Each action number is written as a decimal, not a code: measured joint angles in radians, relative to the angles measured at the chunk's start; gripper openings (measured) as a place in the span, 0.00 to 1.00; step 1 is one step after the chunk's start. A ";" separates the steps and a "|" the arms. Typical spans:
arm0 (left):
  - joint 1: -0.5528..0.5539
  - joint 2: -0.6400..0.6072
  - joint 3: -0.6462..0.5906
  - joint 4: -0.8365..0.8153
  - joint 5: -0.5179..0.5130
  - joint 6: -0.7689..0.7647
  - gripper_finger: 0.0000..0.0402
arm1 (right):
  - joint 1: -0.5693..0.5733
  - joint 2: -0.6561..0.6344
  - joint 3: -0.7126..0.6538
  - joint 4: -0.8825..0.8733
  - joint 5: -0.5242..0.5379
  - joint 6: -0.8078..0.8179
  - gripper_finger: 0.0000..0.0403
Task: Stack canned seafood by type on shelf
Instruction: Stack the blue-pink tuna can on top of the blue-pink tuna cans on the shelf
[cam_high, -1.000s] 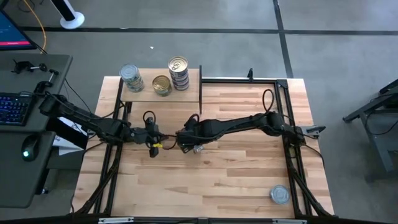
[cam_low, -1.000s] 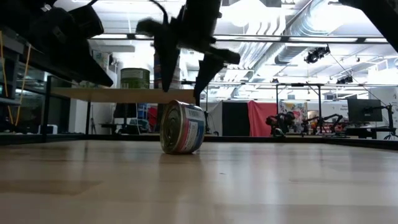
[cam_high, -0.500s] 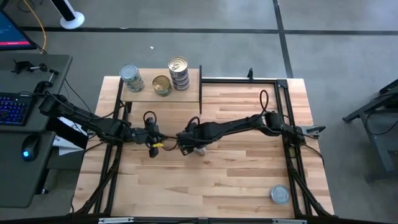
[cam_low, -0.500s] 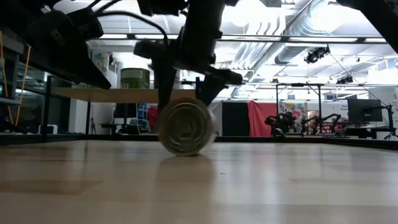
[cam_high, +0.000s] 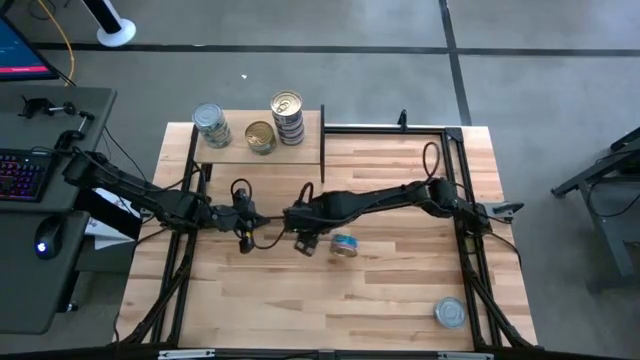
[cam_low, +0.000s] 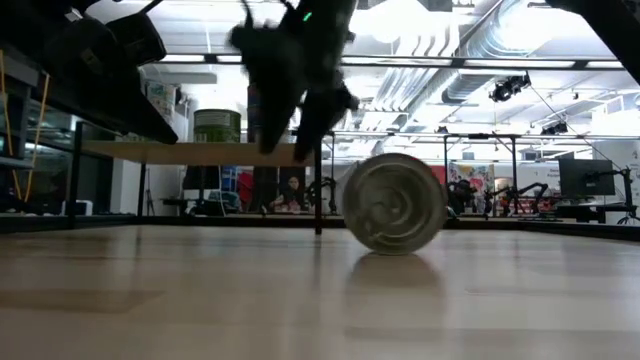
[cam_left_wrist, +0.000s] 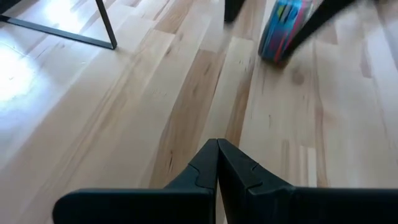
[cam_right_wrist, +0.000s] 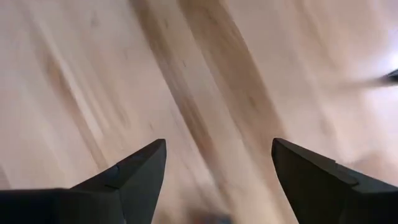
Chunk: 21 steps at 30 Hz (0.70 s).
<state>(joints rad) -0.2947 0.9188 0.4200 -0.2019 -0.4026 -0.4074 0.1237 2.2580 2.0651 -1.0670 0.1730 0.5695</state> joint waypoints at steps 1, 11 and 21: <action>0.000 0.000 0.000 -0.006 0.000 -0.003 0.00 | 0.005 -0.013 0.012 -0.040 -0.002 -0.070 0.70; 0.000 0.000 0.001 -0.090 0.000 -0.087 0.00 | 0.100 -0.417 -0.392 -0.168 -0.031 -0.159 0.70; 0.000 0.000 0.001 -0.085 -0.001 -0.103 0.00 | 0.154 -0.731 -0.833 0.286 -0.089 -0.187 0.70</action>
<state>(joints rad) -0.2947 0.9188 0.4206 -0.2872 -0.4036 -0.5109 0.2774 1.5271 1.2323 -0.7812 0.0844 0.3826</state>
